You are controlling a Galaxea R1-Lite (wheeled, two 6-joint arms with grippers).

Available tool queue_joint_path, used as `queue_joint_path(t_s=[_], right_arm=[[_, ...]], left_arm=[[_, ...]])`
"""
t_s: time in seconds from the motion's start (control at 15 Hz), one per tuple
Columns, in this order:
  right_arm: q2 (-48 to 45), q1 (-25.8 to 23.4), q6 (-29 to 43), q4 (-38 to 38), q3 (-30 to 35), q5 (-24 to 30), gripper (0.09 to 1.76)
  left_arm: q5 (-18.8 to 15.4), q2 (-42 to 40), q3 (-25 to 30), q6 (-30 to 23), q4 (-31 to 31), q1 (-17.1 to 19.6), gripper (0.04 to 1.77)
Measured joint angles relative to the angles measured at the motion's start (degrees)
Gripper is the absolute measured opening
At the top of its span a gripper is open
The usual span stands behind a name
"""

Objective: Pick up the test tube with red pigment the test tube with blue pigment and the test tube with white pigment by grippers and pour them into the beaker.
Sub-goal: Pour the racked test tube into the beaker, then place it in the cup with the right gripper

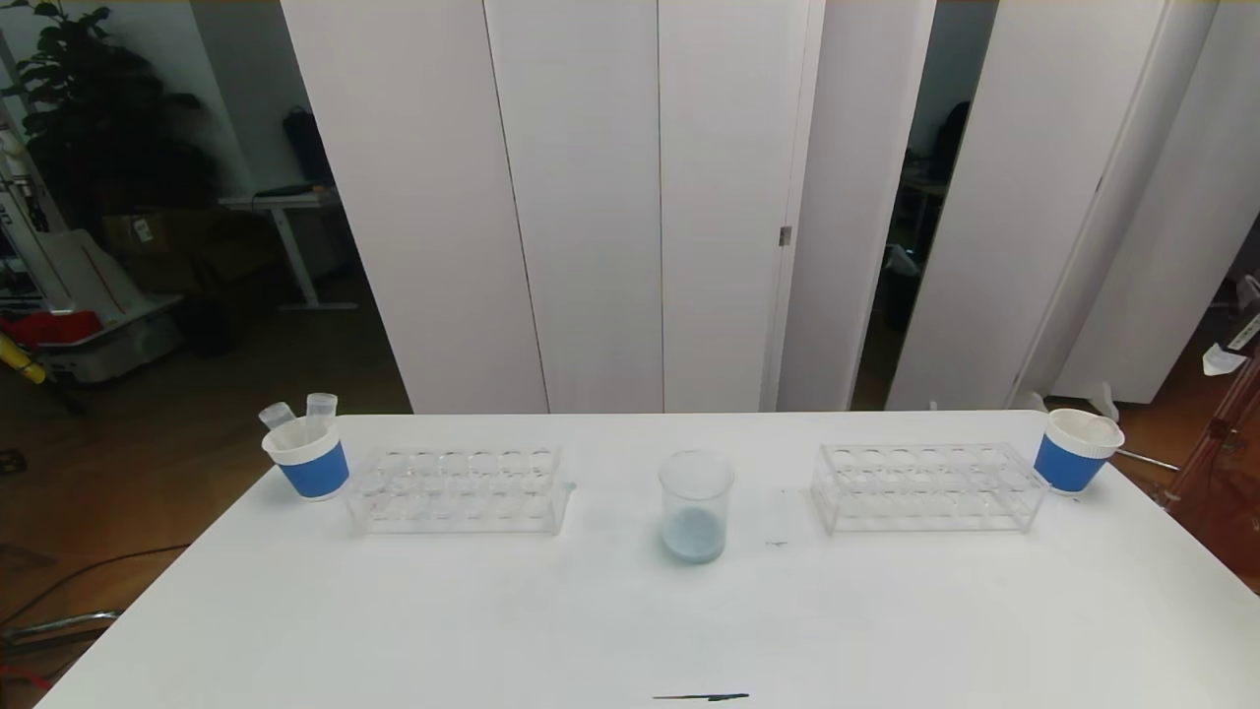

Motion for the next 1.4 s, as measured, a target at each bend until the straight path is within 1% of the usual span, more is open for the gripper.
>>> queue_joint_path(t_s=[0.13, 0.27, 0.53, 0.8, 1.4], right_arm=[[3.39, -1.66, 4.29, -0.01, -0.68, 1.55, 0.60], [6.11, -1.60, 5.92, 0.18, -2.43, 1.95, 0.60], [10.72, 1.35, 6.14, 0.16, -5.49, 1.82, 0.60], [14.82, 3.80, 6.31, 0.05, -7.05, 1.73, 0.60], [19.68, 4.66, 7.16, 0.00, -8.18, 1.65, 0.60]], left_arm=[[0.00, 0.00, 0.00, 0.02, 0.00, 0.00, 1.75], [0.00, 0.00, 0.00, 0.02, 0.00, 0.00, 1.75], [0.00, 0.00, 0.00, 0.02, 0.00, 0.00, 1.75], [0.00, 0.00, 0.00, 0.02, 0.00, 0.00, 1.75], [0.00, 0.00, 0.00, 0.02, 0.00, 0.02, 1.75]])
